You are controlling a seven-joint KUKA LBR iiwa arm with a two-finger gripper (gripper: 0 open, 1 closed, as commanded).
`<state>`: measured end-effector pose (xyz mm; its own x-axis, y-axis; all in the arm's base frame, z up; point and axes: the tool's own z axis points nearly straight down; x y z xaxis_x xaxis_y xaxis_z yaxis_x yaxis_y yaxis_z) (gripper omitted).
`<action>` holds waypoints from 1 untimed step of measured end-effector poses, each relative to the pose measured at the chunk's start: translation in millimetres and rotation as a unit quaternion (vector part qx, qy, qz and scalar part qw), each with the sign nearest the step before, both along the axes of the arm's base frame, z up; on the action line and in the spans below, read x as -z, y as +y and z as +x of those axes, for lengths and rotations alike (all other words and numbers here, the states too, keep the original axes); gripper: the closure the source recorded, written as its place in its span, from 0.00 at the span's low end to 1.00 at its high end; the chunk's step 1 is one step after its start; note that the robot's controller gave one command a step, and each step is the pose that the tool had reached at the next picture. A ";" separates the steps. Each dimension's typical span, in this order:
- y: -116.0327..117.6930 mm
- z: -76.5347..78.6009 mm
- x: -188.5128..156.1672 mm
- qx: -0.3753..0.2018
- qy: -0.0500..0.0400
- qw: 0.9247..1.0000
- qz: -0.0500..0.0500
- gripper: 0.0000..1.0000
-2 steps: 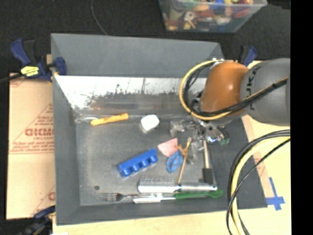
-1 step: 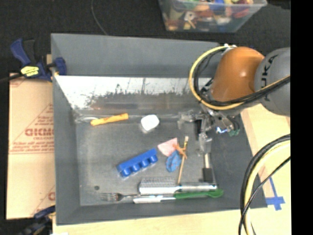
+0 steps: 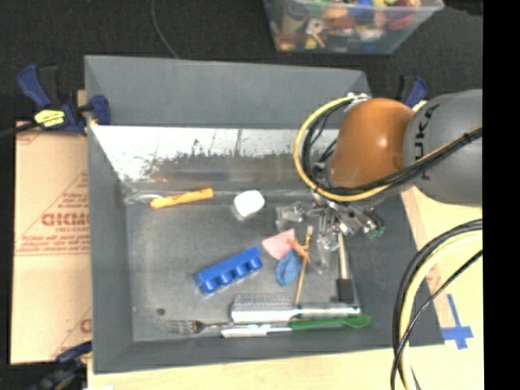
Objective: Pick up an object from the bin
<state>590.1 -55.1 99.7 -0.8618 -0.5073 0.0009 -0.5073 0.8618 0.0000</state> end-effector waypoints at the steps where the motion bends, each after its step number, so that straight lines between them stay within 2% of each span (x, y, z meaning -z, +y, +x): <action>1: 1.4 10.3 29.2 -0.056 -0.005 0.998 -0.002 0.00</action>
Offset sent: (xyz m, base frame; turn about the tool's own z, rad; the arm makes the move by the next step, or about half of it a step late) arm 0.0054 0.0062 -0.0297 -0.1770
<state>600.3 -53.7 70.6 -0.8000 -0.5999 -0.0046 -0.5999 0.8000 -0.0097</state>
